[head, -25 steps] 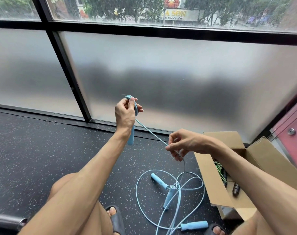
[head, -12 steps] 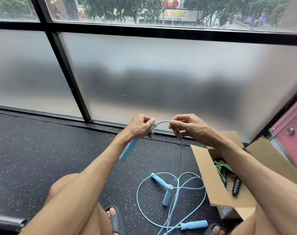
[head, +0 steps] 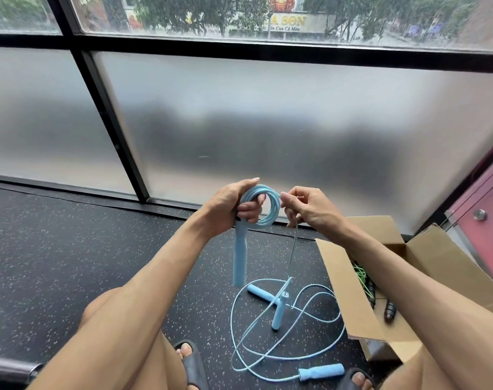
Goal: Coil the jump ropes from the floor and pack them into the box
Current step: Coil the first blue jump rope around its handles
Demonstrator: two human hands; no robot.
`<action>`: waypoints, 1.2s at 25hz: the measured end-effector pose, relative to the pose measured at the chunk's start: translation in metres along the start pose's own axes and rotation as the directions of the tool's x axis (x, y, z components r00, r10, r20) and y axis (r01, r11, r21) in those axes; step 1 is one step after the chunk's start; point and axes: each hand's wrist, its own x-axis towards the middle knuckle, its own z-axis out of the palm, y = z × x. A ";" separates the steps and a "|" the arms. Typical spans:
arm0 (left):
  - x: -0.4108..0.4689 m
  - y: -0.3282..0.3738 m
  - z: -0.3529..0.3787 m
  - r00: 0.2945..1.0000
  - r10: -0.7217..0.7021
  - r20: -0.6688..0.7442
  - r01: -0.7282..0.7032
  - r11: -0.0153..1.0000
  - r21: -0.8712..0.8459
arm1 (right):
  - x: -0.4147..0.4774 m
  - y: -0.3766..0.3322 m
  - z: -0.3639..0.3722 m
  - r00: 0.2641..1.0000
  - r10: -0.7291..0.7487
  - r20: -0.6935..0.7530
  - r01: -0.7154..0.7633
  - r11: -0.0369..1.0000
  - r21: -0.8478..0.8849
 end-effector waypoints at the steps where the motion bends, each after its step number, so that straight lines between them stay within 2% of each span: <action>1: 0.000 0.001 0.000 1.000 0.022 -0.006 -0.022 0.998 -0.052 | -0.001 0.001 0.003 0.999 0.032 0.022 -0.032 0.999 0.012; 6: 0.001 0.000 -0.004 0.984 0.150 -0.092 -0.166 0.964 -0.209 | -0.007 0.009 0.009 0.948 0.246 0.202 -0.254 0.967 0.012; 10: 0.004 0.002 -0.010 0.943 0.252 -0.216 -0.304 0.917 -0.257 | -0.011 0.015 0.009 0.864 0.389 0.321 -0.344 0.920 -0.187; 13: 0.004 0.006 -0.018 0.867 0.342 -0.363 -0.438 0.870 -0.227 | -0.012 0.027 0.015 0.840 0.441 0.316 -0.344 0.883 -0.319; 16: 0.006 0.004 -0.024 0.771 0.384 -0.507 -0.495 0.864 -0.098 | -0.010 0.031 0.016 0.850 0.432 0.301 -0.347 0.890 -0.297; 19: 0.008 0.003 -0.028 0.678 0.411 -0.610 -0.513 0.859 0.010 | -0.012 0.020 0.018 0.863 0.385 0.328 -0.338 0.921 -0.192; 21: 0.008 0.003 -0.030 0.626 0.449 -0.638 -0.523 0.848 0.084 | -0.015 0.011 0.021 0.864 0.331 0.380 -0.298 0.943 -0.146; 23: 0.008 0.002 -0.027 0.584 0.520 -0.623 -0.495 0.837 0.234 | -0.016 0.003 0.025 0.861 0.270 0.432 -0.231 0.963 -0.142; 25: 0.008 -0.001 -0.024 0.579 0.588 -0.565 -0.421 0.809 0.410 | -0.017 -0.003 0.029 0.863 0.212 0.458 -0.163 0.976 -0.145; 27: 0.010 -0.006 -0.021 0.612 0.627 -0.482 -0.339 0.758 0.557 | -0.019 -0.009 0.034 0.873 0.155 0.463 -0.102 0.985 -0.137; 30: 0.013 -0.013 -0.023 0.678 0.640 -0.363 -0.187 0.627 0.756 | -0.020 -0.016 0.036 0.898 0.102 0.429 -0.062 0.992 -0.106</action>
